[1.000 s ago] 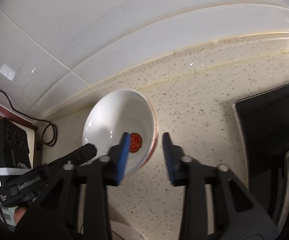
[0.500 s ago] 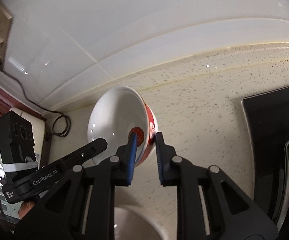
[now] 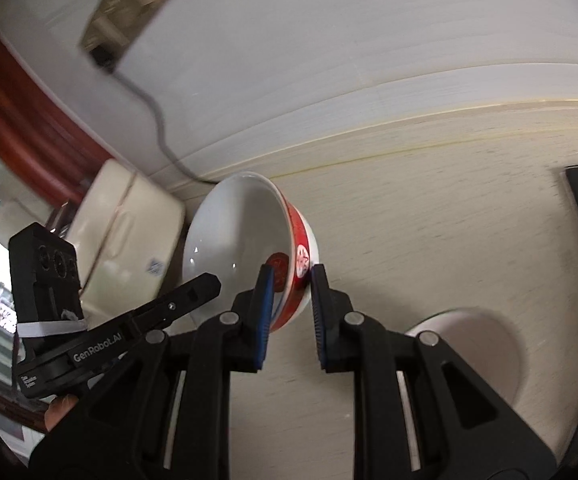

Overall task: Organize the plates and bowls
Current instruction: 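Carry the red-banded bowl with the right tool and lower it into the white bowl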

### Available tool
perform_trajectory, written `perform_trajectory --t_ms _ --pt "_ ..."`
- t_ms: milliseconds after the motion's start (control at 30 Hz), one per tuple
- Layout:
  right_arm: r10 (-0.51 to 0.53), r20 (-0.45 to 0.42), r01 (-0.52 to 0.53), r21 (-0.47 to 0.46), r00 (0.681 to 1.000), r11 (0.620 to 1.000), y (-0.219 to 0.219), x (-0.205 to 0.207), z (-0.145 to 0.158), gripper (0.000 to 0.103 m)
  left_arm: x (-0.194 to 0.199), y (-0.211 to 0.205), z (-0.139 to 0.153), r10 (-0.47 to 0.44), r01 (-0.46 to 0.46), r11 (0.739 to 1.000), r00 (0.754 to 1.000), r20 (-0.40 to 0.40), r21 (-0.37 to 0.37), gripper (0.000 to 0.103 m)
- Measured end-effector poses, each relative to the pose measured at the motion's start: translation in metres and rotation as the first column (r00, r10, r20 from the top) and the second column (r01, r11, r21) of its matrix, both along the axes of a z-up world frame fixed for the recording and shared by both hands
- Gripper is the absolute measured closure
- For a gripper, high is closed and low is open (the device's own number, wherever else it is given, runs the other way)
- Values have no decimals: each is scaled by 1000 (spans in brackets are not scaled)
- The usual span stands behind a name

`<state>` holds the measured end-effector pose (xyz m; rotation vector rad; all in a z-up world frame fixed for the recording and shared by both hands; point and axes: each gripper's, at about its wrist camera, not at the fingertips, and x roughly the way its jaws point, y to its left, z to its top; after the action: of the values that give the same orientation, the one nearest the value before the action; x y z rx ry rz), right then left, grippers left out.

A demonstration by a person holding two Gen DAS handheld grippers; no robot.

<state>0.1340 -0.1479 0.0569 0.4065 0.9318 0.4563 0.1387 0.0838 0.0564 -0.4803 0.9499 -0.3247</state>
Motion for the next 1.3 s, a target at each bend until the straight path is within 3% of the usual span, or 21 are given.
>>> perform_trajectory --t_ms 300,600,1000,1300 --pt "87 10 -87 1 996 996 71 -17 1 81 -38 56 -4 69 -69 998 998 -4 11 89" --pt "152 -30 -151 30 988 988 108 -25 -19 81 -57 94 -12 123 -122 992 992 -20 33 89" --pt "181 -93 -182 -2 979 983 138 -21 -45 81 -59 109 -35 157 -153 986 986 -61 72 89" --pt "188 -104 -195 -63 977 979 143 -21 -53 81 -59 101 -44 163 -154 976 985 -48 155 89"
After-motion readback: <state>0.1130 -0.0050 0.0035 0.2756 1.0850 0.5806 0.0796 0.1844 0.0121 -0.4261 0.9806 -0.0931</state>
